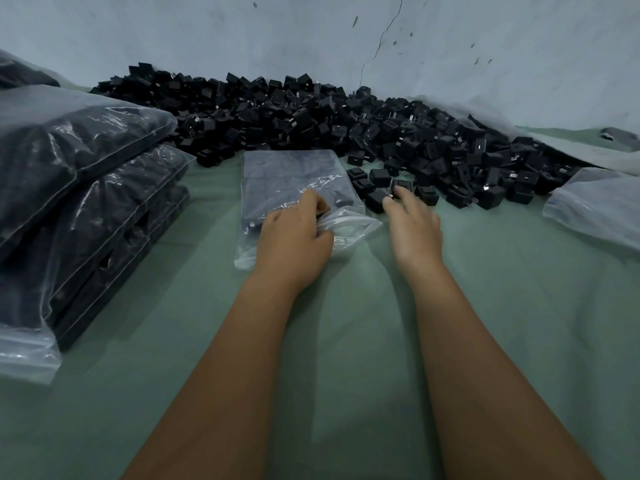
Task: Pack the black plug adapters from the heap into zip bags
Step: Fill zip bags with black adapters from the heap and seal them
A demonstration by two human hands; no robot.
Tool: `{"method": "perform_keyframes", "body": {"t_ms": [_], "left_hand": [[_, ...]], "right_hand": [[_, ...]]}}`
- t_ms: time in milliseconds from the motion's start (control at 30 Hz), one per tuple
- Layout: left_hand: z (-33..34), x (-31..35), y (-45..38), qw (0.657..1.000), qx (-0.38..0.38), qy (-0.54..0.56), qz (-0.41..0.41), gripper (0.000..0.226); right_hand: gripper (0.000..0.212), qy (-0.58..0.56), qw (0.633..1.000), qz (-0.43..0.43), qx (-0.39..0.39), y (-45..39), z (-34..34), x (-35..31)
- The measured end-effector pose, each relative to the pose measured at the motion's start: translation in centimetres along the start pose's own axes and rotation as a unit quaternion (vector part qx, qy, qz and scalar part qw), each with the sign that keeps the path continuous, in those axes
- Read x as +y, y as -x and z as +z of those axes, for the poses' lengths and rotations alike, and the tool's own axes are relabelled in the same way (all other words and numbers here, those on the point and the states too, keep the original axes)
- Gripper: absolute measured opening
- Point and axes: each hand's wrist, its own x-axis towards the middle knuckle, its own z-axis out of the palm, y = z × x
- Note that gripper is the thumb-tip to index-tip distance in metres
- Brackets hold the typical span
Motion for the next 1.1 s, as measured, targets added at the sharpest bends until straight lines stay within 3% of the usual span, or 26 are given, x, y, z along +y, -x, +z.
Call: {"method": "perform_keyframes", "body": {"t_ms": [133,233,300,367,467,567,600,700,767,833,967,1100], "left_hand": [[0.0,0.0,0.0,1.000,-0.001,0.005,-0.001,0.029],[0.0,0.1,0.1,1.000,-0.001,0.011,-0.004,0.029],[0.0,0.1,0.1,1.000,-0.001,0.008,-0.004,0.028],[0.0,0.1,0.1,1.000,-0.003,0.009,-0.004,0.028],[-0.1,0.2,0.2,1.000,-0.004,0.011,-0.001,0.028],[-0.1,0.2,0.2,1.000,-0.001,0.006,0.004,0.029],[-0.1,0.2,0.2,1.000,-0.002,0.005,0.004,0.029],[-0.1,0.2,0.2,1.000,-0.005,0.004,0.003,0.028],[-0.1,0.1,0.2,1.000,-0.003,0.000,0.003,0.029],[0.0,0.2,0.2,1.000,-0.004,-0.005,0.003,0.029],[0.1,0.1,0.2,1.000,-0.005,-0.013,0.006,0.030],[0.1,0.0,0.1,1.000,-0.004,-0.017,0.003,0.032]], "right_hand": [[0.051,0.023,0.999,0.006,-0.048,-0.4,0.3,0.1],[0.022,-0.206,0.976,0.065,0.027,0.1,0.0,0.1],[0.013,-0.263,0.961,0.068,0.055,0.1,-0.2,0.0],[0.021,-0.219,0.974,0.047,0.023,-0.2,-0.1,0.2],[0.048,0.000,0.998,-0.009,-0.058,-0.6,0.2,0.3],[0.046,0.119,0.988,-0.048,-0.089,-0.6,0.7,0.0],[0.043,0.092,0.992,-0.047,-0.077,-0.5,0.7,0.2],[0.033,-0.185,0.982,0.027,0.000,-0.1,0.0,0.4],[0.025,-0.234,0.972,0.020,0.009,-0.2,-0.4,0.4],[0.030,-0.170,0.985,-0.001,-0.037,-0.3,-0.4,0.3],[0.045,0.067,0.993,-0.035,-0.086,-0.1,0.6,0.3],[0.044,0.085,0.994,-0.041,-0.057,-0.2,0.7,0.8]]}}
